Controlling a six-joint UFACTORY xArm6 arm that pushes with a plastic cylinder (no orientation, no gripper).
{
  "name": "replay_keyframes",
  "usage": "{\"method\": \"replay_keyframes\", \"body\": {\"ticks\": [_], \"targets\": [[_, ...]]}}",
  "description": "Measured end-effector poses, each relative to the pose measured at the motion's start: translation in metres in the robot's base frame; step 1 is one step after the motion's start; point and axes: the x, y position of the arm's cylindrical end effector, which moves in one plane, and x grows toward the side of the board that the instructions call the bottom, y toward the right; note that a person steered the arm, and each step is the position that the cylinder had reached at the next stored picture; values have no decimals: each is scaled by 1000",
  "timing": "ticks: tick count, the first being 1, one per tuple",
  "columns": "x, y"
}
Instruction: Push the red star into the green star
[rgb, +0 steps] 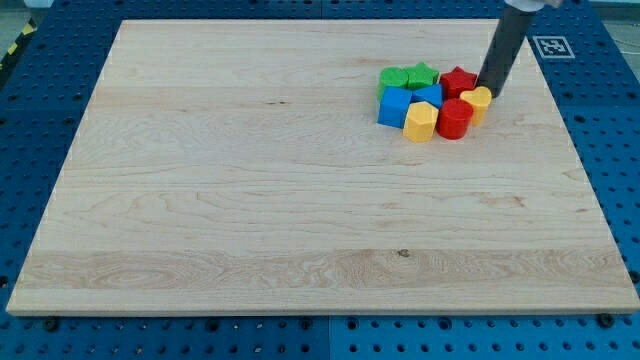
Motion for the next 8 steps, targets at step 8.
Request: {"method": "replay_keyframes", "body": {"ticks": [8], "targets": [[-3,-67]]}}
